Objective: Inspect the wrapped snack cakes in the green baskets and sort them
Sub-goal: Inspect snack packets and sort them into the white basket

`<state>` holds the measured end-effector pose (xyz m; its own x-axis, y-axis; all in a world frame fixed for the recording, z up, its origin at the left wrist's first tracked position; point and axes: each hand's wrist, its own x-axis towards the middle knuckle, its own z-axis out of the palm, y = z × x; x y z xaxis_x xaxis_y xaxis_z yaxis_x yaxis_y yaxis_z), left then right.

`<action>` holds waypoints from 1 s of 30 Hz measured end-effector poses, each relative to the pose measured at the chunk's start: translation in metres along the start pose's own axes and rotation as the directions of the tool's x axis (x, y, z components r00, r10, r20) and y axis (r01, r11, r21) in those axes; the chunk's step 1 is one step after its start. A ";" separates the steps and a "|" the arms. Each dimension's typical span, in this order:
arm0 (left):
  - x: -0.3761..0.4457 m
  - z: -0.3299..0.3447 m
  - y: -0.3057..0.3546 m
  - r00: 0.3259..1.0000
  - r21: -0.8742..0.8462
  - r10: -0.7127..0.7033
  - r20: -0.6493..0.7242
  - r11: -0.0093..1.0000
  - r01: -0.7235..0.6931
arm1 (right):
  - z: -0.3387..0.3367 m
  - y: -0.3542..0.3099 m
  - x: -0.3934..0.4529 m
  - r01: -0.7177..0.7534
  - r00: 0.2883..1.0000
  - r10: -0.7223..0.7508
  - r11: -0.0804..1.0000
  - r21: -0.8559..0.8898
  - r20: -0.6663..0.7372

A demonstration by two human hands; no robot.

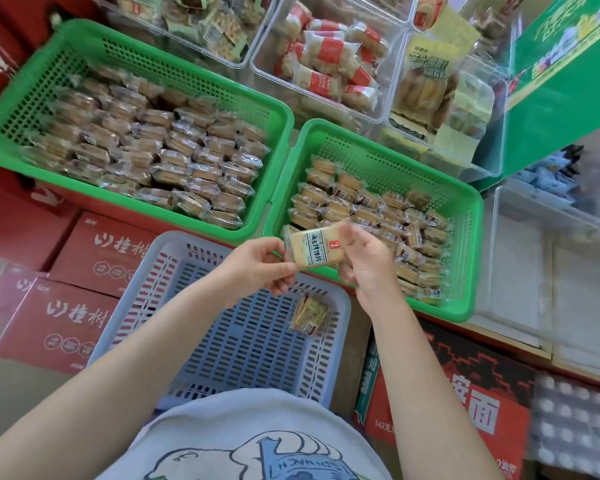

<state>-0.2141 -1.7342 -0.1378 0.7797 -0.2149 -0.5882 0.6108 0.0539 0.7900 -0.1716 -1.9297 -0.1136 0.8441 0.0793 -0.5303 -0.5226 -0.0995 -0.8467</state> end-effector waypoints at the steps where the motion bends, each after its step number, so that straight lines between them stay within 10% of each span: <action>1: 0.002 0.000 0.002 0.997 0.091 0.045 -0.055 0.995 -0.040 | -0.001 0.002 0.002 -0.015 0.999 0.017 0.999 -0.044 0.051; 4: 0.013 0.000 0.002 0.951 0.436 0.248 -0.184 0.888 -0.147 | -0.005 0.006 0.009 -0.028 0.999 0.030 0.996 -0.088 0.023; 8: 0.034 -0.007 -0.007 0.806 0.893 0.591 -0.036 0.380 -0.239 | -0.018 0.009 0.024 -0.025 0.983 0.035 0.998 0.059 -0.180; 13: 0.059 -0.019 -0.012 0.962 0.993 0.248 0.116 -0.013 -0.117 | -0.029 0.013 0.034 -0.038 0.977 0.048 0.998 0.054 -0.206; 23: 0.094 -0.028 0.008 0.982 0.972 0.110 0.157 -0.192 -0.134 | -0.026 0.027 0.050 0.026 0.997 -0.048 0.957 -0.288 -0.067; 30: 0.095 -0.028 0.005 0.978 0.982 0.143 0.154 -0.134 -0.135 | -0.001 0.030 0.052 0.279 0.959 -0.197 0.546 -0.790 0.203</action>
<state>-0.1331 -1.7268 -0.1952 0.8283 -0.3526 -0.4355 -0.3229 -0.9355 0.1434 -0.1432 -1.9299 -0.1669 0.8880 0.2971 -0.3509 0.0449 -0.8156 -0.5769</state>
